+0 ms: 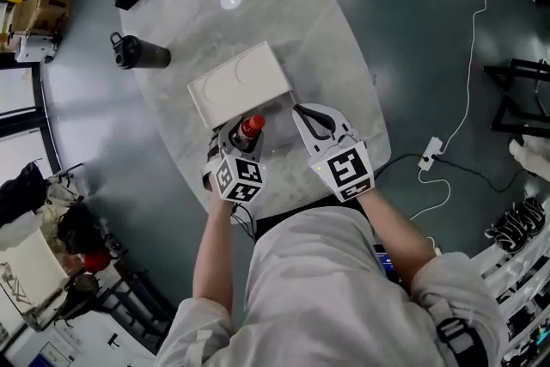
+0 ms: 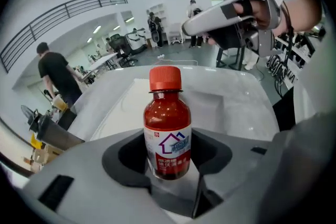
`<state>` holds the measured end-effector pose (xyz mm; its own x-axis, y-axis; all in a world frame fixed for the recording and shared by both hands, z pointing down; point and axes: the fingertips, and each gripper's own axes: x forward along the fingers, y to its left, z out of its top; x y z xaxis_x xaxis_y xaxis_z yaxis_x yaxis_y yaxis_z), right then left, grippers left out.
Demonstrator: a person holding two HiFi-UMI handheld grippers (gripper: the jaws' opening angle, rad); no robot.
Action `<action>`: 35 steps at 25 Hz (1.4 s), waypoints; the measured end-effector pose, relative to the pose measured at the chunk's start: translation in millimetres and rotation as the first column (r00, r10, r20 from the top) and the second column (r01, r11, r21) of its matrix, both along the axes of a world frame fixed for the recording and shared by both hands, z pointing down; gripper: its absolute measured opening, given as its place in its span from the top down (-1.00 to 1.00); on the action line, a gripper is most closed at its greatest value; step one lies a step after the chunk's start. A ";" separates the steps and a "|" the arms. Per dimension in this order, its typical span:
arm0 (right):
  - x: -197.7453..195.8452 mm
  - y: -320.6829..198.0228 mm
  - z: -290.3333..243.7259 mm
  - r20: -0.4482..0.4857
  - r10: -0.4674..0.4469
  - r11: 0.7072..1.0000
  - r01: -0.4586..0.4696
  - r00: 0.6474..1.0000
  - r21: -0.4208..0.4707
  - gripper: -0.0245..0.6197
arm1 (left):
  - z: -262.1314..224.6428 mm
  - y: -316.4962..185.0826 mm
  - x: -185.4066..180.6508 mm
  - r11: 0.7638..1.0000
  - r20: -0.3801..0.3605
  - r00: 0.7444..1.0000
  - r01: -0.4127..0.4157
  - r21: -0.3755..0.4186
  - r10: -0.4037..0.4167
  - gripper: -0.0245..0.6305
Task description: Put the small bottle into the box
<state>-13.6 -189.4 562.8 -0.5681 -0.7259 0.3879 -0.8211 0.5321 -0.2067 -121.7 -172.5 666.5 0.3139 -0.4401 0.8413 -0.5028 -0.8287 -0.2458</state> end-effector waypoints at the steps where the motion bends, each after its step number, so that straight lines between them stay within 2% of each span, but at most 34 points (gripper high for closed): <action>1: 1.5 -0.5 2.0 0.002 0.013 1.000 -0.013 1.000 -0.004 0.84 | 5.9 -0.2 1.4 1.000 0.017 1.000 -0.019 -0.010 0.020 0.22; 7: 1.2 2.6 9.6 0.005 0.019 1.000 -0.019 1.000 -0.016 0.84 | 39.0 4.7 3.6 0.989 0.123 0.985 -0.112 -0.095 0.124 0.22; 11: 8.3 3.2 16.8 0.009 0.029 0.999 -0.029 1.000 -0.036 0.84 | 52.0 9.1 12.0 0.980 0.133 0.979 -0.134 -0.145 0.154 0.22; 22: 6.1 13.9 39.4 -0.002 0.009 0.996 -0.009 1.000 -0.085 0.84 | 77.4 13.0 18.6 0.965 0.177 0.965 -0.157 -0.211 0.196 0.22; 28: 7.3 14.1 40.6 -0.001 0.009 0.996 -0.009 1.000 -0.089 0.84 | 84.9 14.0 19.6 0.958 0.204 0.952 -0.180 -0.222 0.227 0.22; 35: 11.6 11.1 41.8 0.001 0.023 0.996 -0.023 1.000 -0.091 0.84 | 88.8 13.8 19.6 0.954 0.202 0.951 -0.182 -0.240 0.233 0.22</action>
<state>-2.0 -178.3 604.6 -0.5529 -0.7002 0.4517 -0.8321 0.4922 -0.2555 -102.2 -158.7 755.4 0.1701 -0.1859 0.9677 -0.2662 -0.9542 -0.1365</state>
